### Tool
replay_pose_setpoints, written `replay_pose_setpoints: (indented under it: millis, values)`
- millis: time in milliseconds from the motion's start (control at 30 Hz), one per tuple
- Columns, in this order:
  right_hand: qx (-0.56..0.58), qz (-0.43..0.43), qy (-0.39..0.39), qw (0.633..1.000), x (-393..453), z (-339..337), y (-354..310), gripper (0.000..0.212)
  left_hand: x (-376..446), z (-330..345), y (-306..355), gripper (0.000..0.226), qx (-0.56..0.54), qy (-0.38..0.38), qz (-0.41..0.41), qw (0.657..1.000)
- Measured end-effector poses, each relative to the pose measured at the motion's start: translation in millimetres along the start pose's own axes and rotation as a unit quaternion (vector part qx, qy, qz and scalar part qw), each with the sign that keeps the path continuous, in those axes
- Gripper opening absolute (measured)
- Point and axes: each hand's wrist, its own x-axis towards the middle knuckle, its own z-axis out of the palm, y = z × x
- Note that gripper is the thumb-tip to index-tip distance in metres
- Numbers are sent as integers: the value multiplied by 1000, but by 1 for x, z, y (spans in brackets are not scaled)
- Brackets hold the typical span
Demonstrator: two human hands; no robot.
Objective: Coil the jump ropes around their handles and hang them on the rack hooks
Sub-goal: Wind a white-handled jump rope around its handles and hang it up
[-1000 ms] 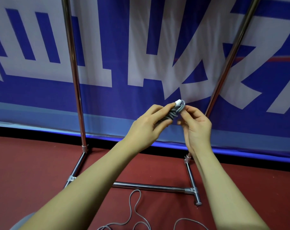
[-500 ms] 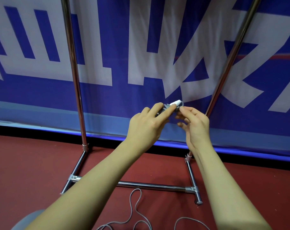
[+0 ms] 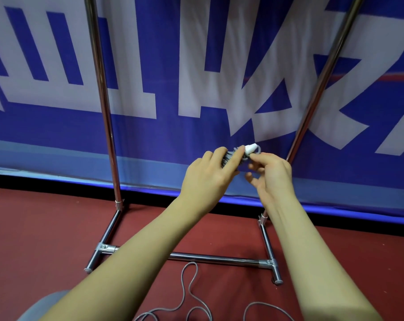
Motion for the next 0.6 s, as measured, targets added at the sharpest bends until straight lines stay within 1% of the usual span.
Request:
replay_pose_setpoints:
  millis: [67, 100, 133, 167, 233, 333, 467, 567, 600]
  values:
    - [9, -4, 22, 1000, -1, 1, 1, 11, -4, 3, 1, 58, 15, 10, 24, 1000]
    - [7, -8, 23, 1000, -1, 1, 1, 9, -4, 4, 1, 65, 22, 11, 24, 999]
    - [-2, -12, 17, 1000, -2, 1, 1, 7, -4, 4, 2, 67, 28, 14, 19, 999]
    - [-13, -19, 12, 1000, -2, 1, 1, 6, -2, 4, 2, 64, 31, 17, 13, 999]
    - [-26, -41, 10, 999, 0, 2, 0, 12, 1, 3, 4, 51, 28, 20, -9, 999]
    - [-29, -70, -2, 997, 2, 3, 2, 17, 4, 3, 5, 45, 31, 13, -52, 998]
    - [-29, -70, -35, 996, 4, 1, 4, 15, 7, 1, 3, 45, 36, 13, -55, 998]
    - [-9, -50, -24, 998, 4, 1, 2, 18, 6, 2, 2, 47, 28, 10, -43, 999]
    - [-2, -42, -12, 999, 4, 2, 3, 19, 4, 2, 3, 53, 30, 4, -36, 999]
